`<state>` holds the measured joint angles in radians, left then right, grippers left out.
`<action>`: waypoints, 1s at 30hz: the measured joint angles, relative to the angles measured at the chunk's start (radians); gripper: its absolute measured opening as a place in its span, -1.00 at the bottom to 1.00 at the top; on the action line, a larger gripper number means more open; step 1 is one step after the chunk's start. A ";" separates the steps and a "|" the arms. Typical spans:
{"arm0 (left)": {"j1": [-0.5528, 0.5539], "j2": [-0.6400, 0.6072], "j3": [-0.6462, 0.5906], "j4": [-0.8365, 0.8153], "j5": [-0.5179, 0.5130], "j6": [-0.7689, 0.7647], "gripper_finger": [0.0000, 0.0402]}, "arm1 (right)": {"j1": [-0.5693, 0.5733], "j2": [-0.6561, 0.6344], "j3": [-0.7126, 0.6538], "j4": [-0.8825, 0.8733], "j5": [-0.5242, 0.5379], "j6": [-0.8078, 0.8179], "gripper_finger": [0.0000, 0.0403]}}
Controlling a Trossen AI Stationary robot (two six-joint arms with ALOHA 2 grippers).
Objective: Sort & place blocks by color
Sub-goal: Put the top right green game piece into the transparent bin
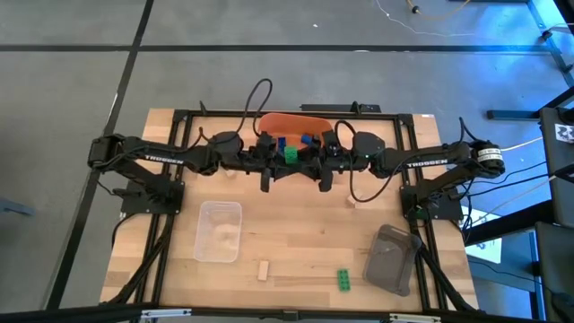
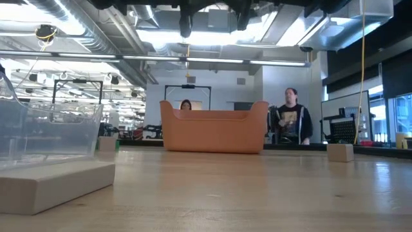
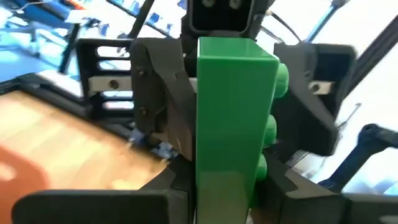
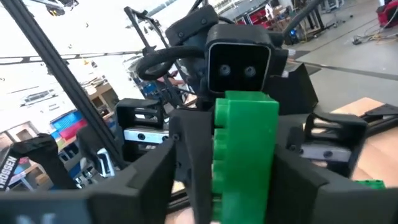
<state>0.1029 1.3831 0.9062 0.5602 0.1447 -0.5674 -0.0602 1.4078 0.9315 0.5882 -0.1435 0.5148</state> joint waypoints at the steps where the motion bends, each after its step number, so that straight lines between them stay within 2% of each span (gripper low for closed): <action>1: 0.005 -0.008 0.000 -0.028 -0.003 0.012 -0.59 | -0.007 -0.010 -0.001 -0.016 -0.004 0.000 0.13; 4: 0.030 -0.048 0.001 -0.141 -0.004 0.057 -0.59 | -0.035 -0.055 -0.001 -0.093 -0.001 -0.005 0.21; 9: 0.093 -0.162 0.000 -0.346 -0.015 0.156 -0.59 | -0.086 -0.168 -0.001 -0.298 -0.001 -0.028 0.24; 16: 0.138 -0.349 0.000 -0.508 -0.083 0.277 -0.59 | -0.122 -0.337 -0.001 -0.550 0.015 -0.076 0.24; 22: 0.129 -0.466 -0.047 -0.514 -0.136 0.288 -0.59 | -0.125 -0.440 -0.001 -0.640 0.096 -0.079 0.25; 30: 0.094 -0.538 -0.164 -0.402 -0.187 0.231 -0.59 | -0.125 -0.478 -0.001 -0.639 0.154 -0.102 0.25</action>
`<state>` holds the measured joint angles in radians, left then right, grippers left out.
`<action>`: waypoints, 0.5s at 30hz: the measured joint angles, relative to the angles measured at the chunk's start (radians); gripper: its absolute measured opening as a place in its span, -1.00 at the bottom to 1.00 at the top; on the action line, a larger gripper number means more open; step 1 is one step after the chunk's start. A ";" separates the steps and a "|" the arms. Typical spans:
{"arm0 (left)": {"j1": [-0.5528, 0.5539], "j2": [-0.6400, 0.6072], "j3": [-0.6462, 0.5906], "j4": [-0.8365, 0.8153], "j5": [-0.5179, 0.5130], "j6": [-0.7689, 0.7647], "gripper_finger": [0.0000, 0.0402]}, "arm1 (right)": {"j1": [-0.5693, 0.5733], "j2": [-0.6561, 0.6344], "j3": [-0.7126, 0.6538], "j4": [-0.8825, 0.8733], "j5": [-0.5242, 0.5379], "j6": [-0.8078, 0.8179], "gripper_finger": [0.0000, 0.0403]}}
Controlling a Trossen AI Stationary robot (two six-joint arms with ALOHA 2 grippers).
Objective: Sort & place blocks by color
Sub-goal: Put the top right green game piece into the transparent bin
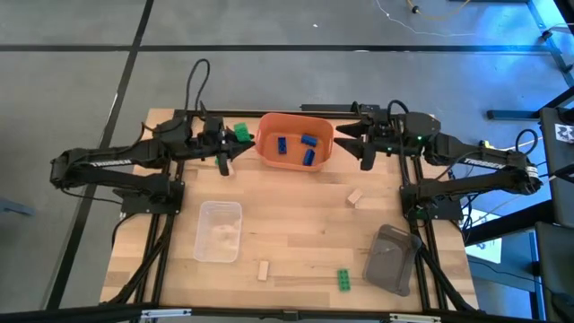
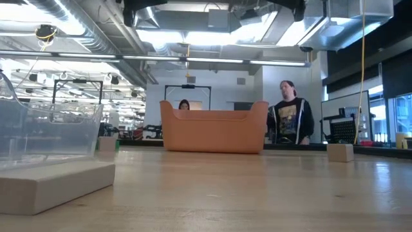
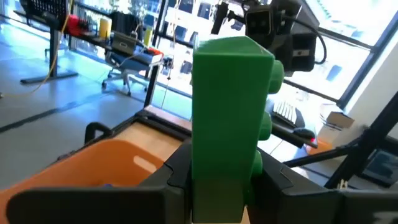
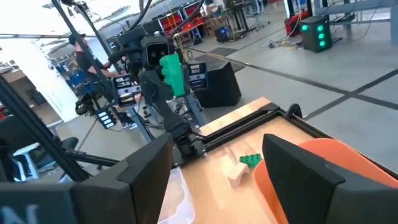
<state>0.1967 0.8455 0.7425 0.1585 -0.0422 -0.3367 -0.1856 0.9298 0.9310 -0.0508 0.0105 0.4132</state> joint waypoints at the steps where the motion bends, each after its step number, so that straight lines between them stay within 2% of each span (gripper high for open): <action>1: -0.002 0.000 -0.002 -0.003 0.000 -0.001 -0.59 | 0.000 0.000 0.000 0.000 0.000 0.000 0.25; 5: -0.002 -0.003 -0.001 0.009 0.045 -0.003 -0.59 | 0.000 0.004 0.000 -0.001 -0.001 0.001 0.25; 9: -0.004 -0.002 0.006 -0.024 0.238 -0.050 -0.59 | 0.000 0.003 0.000 -0.001 -0.001 0.000 0.25; 12: -0.045 -0.002 0.061 -0.210 0.326 -0.052 -0.59 | 0.000 0.003 0.000 -0.004 -0.001 -0.001 0.25; 15: -0.125 0.002 0.148 -0.483 0.307 0.003 -0.59 | 0.000 0.003 0.000 -0.030 0.004 -0.002 0.25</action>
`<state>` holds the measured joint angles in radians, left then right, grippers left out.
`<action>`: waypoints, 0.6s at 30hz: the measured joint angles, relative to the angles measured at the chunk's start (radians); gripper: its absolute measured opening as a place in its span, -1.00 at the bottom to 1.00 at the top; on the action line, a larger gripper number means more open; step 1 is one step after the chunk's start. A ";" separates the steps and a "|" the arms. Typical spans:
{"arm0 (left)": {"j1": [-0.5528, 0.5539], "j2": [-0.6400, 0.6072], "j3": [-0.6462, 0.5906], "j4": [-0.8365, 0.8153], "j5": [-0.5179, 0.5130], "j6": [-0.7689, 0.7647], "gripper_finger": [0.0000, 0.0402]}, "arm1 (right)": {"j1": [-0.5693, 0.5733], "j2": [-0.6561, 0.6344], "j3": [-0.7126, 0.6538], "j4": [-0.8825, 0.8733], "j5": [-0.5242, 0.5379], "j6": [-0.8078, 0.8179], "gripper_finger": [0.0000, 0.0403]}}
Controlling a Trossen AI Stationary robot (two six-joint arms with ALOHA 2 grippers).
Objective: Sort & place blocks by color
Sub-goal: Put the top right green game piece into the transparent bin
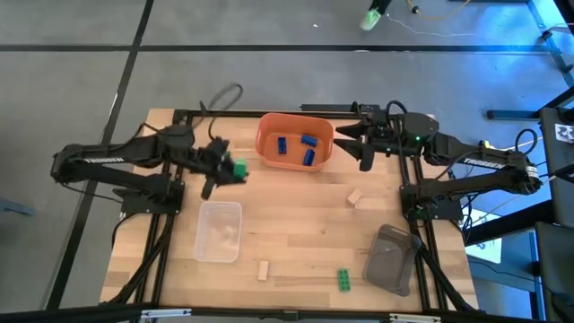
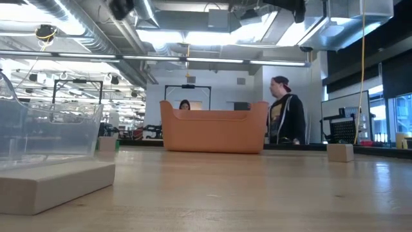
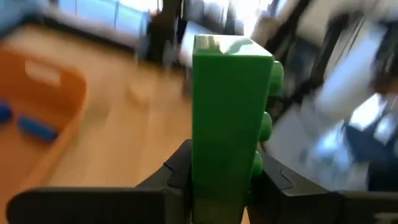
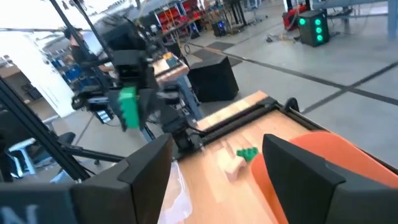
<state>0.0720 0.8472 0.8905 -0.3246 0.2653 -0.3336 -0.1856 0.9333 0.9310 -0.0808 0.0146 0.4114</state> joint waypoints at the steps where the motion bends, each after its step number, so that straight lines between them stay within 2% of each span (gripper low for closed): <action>1: -0.033 0.011 0.027 -0.089 -0.026 0.025 -0.59 | 0.000 0.000 0.000 -0.012 0.008 -0.001 0.25; 5: -0.182 0.062 0.118 -0.420 -0.173 0.088 -0.59 | 0.000 0.000 0.000 -0.036 0.018 -0.001 0.25; 9: -0.341 0.134 0.153 -0.622 -0.263 0.124 -0.59 | 0.000 0.000 0.000 -0.039 0.018 -0.001 0.25; 14: -0.500 0.276 0.152 -0.719 -0.317 0.238 -0.59 | 0.000 0.000 0.000 -0.050 0.019 -0.002 0.25; 18: -0.546 0.403 0.152 -0.727 -0.365 0.319 -0.59 | 0.000 0.000 0.000 -0.051 0.019 -0.003 0.25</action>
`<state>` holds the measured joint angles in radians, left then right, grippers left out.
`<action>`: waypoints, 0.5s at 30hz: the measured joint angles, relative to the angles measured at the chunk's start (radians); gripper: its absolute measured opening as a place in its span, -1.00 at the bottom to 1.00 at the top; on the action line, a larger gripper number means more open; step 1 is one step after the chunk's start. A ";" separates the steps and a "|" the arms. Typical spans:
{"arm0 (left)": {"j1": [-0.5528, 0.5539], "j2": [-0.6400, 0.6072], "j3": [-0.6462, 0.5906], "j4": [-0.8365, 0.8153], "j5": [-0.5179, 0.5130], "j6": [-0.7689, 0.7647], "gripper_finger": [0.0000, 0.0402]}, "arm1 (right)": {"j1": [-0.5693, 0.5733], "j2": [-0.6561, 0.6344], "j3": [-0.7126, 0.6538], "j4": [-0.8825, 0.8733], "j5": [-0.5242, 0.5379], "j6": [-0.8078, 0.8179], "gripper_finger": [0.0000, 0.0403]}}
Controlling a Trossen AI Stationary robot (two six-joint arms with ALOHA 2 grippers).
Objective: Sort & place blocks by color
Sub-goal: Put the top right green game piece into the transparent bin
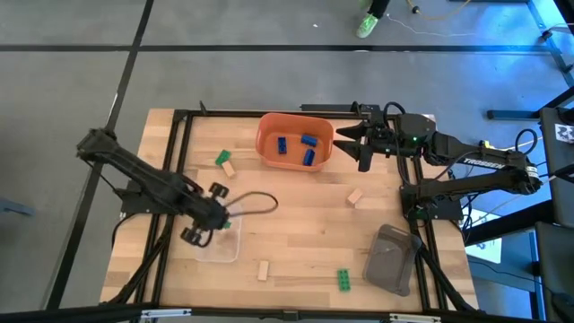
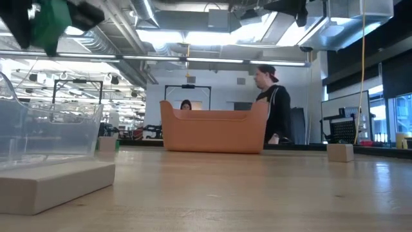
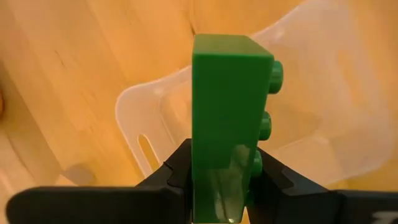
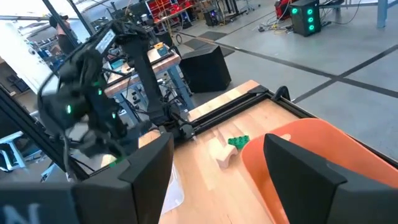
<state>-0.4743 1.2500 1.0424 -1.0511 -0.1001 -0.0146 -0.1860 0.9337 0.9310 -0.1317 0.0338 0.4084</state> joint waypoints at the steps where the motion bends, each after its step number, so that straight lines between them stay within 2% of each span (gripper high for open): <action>1: -0.004 0.031 0.000 0.000 -0.005 0.009 -0.59 | 0.000 0.000 0.000 0.000 0.000 -0.002 0.25; 9: -0.005 0.253 0.000 0.018 0.015 0.051 -0.55 | 0.000 0.000 0.000 -0.005 0.002 -0.002 0.25; 12: -0.004 0.308 0.000 0.037 0.025 0.045 -0.54 | 0.000 0.000 0.000 -0.006 0.002 -0.001 0.25; 15: -0.002 0.335 0.000 0.075 0.080 0.023 -0.53 | 0.000 0.000 0.000 -0.008 0.002 0.000 0.25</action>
<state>-0.4759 1.5853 1.0424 -0.9762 -0.0205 0.0080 -0.1860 0.9340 0.9310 -0.1398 0.0357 0.4080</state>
